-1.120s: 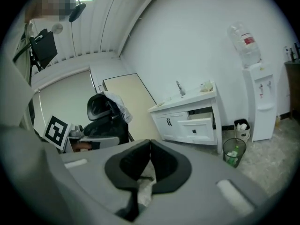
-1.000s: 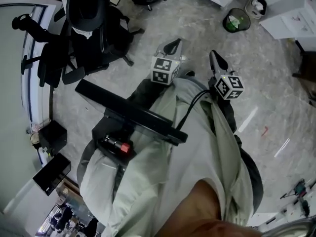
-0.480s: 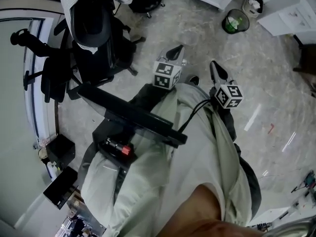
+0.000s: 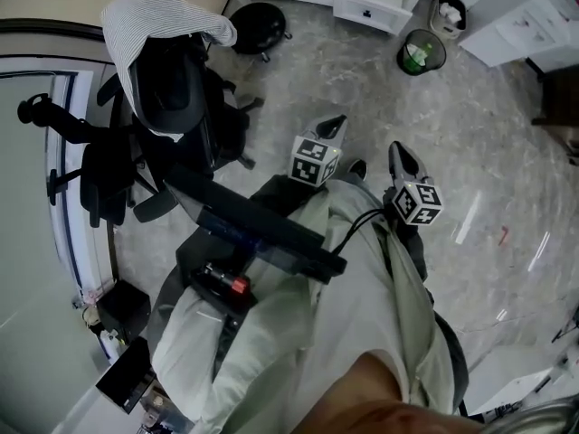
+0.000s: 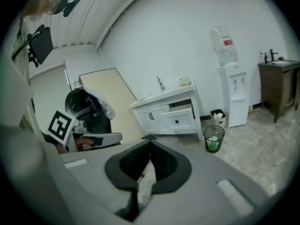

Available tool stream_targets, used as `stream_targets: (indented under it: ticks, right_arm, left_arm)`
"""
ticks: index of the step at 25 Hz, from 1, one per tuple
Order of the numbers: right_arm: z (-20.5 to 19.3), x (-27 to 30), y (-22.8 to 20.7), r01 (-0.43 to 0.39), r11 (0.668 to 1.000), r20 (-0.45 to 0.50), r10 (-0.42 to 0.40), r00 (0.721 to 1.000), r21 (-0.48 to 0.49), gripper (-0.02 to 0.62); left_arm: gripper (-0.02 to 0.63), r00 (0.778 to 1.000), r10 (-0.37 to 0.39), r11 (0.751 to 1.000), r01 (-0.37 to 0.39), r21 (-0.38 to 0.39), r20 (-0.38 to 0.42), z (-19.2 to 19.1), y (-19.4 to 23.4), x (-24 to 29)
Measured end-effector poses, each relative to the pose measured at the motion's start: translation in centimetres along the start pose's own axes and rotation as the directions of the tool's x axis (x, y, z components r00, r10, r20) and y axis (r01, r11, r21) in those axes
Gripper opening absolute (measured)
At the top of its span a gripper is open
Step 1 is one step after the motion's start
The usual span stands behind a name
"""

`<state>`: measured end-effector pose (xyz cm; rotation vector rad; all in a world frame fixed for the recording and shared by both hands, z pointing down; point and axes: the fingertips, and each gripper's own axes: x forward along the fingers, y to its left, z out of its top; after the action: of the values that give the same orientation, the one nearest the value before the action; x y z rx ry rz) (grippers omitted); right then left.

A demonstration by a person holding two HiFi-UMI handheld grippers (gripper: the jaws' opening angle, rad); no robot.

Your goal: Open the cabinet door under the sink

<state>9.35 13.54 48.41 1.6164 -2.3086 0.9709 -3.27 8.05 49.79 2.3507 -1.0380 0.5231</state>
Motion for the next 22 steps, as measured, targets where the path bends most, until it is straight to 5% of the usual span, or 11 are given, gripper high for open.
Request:
stream_targets:
  ticks: [6, 22]
  right_arm:
    - [2.9, 0.0, 0.6, 0.022, 0.998, 0.086, -0.026, 0.996, 0.053, 0.003]
    - [1.1, 3.0, 3.6, -0.103, 0.992, -0.018, 0.105, 0.994, 0.077, 0.003]
  left_arm:
    - [0.007, 1.000, 0.013, 1.000, -0.013, -0.004, 0.020, 0.8, 1.6, -0.7]
    - [0.008, 0.994, 0.084, 0.996, -0.082, -0.030, 0.074, 2.4, 4.8, -1.7]
